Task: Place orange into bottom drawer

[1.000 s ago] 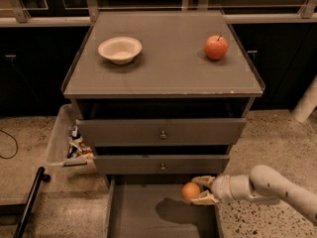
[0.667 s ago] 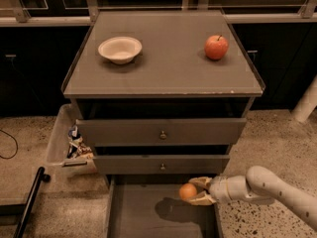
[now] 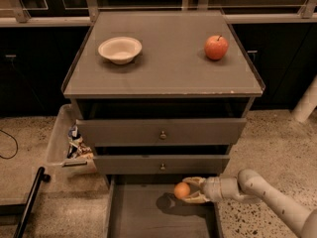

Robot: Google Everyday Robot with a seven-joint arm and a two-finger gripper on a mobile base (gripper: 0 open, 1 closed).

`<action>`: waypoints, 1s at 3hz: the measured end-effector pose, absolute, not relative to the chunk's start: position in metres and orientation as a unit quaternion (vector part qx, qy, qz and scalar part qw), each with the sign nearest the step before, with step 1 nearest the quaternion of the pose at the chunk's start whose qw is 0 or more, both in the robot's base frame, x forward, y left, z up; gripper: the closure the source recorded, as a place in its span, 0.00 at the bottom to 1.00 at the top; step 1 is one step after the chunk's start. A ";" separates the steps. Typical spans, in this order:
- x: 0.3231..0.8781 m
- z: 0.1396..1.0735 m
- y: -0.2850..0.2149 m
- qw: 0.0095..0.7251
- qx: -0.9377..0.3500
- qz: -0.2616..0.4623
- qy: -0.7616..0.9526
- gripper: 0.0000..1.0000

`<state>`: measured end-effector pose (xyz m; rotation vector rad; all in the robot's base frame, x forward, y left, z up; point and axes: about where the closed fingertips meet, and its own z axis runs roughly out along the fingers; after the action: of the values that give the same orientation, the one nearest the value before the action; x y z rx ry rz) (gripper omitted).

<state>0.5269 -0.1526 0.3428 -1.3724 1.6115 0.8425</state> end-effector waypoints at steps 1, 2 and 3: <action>0.545 0.304 -0.158 0.426 -0.566 0.320 0.629 1.00; 0.545 0.304 -0.158 0.426 -0.566 0.320 0.629 1.00; 0.546 0.276 -0.148 0.414 -0.557 0.329 0.640 1.00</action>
Offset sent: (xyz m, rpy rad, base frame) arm 0.0109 -0.0020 -0.0320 -0.0147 -0.0373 0.0262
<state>0.5464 -0.1479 0.2758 -1.3995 1.6086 0.8273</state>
